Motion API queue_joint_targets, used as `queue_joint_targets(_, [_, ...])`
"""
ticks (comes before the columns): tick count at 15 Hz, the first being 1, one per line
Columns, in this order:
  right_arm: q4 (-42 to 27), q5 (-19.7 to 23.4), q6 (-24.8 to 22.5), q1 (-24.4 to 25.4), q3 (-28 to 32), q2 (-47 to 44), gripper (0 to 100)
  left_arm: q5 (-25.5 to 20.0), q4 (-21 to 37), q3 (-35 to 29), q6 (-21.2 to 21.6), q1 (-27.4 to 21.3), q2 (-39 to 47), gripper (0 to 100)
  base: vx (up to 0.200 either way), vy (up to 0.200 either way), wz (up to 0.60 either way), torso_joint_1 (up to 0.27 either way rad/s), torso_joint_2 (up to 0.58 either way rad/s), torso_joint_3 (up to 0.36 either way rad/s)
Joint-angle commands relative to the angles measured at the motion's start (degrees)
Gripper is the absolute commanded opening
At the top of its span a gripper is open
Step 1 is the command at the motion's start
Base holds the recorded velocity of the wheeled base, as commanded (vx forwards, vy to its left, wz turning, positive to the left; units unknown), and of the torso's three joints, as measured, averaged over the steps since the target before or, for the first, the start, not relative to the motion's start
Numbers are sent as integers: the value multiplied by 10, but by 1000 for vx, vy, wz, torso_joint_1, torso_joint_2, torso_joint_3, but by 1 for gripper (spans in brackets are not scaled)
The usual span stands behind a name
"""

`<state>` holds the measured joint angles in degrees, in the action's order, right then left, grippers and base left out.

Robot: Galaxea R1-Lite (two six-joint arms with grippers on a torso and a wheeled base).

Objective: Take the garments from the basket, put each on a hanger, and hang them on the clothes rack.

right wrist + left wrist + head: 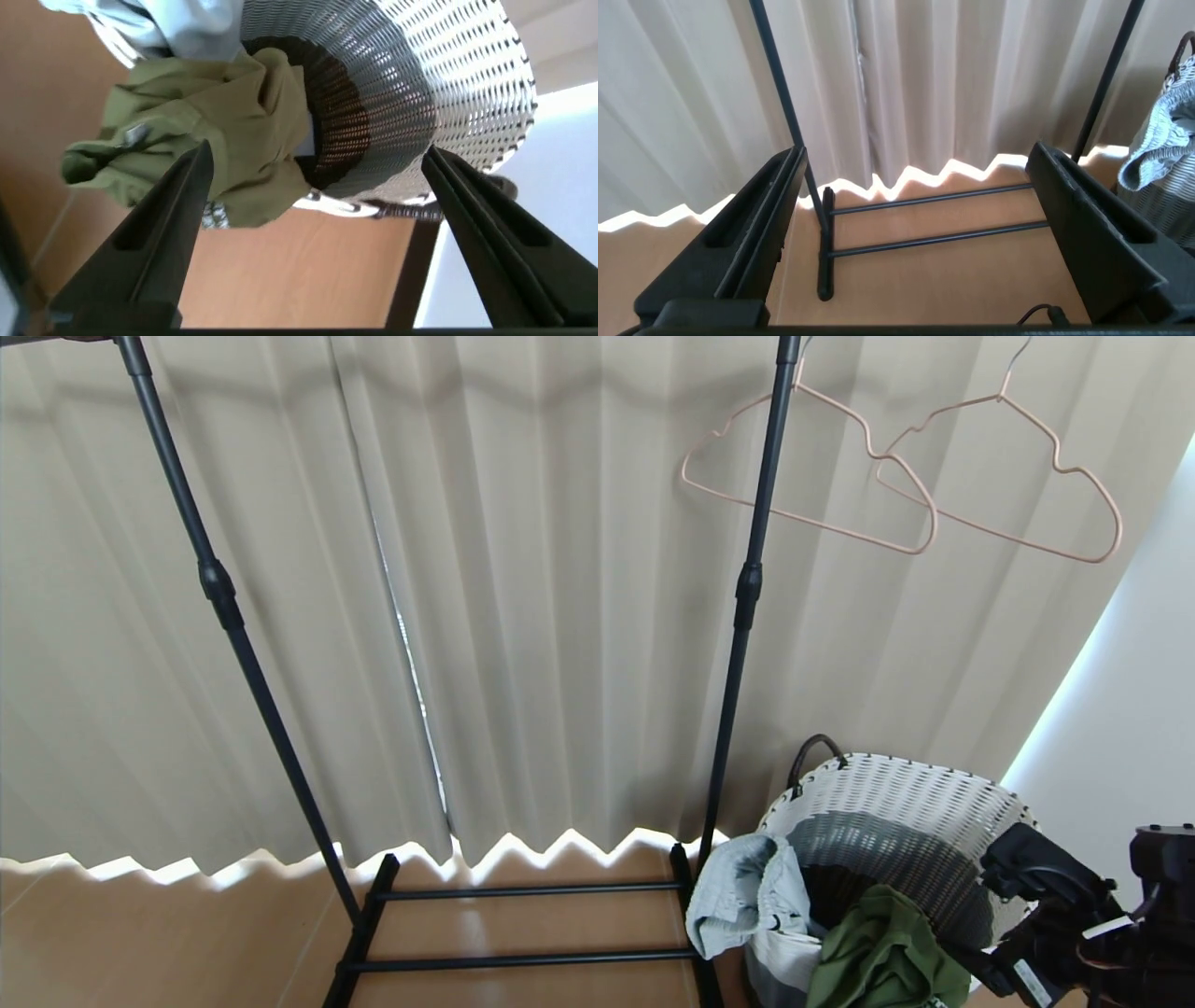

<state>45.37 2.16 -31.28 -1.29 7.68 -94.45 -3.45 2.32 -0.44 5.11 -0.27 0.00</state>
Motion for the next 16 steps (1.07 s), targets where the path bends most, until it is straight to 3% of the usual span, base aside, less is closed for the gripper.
queue_joint_targets(1, [152, 7, -51, -10, -28, -193, 100, -1, 0, 0, 0, 0, 1, 100, 0, 0, 0, 0, 0, 0])
queue_joint_targets(4, [174, 10, -73, -10, -23, -224, 100, -1, 0, 0, 0, 0, 0, 100, 0, 0, 0, 0, 0, 0])
queue_joint_targets(16, [176, 30, -68, -4, 37, -233, 100, 0, 0, 0, 0, 0, 0, 100, 0, 0, 0, 0, 0, 0])
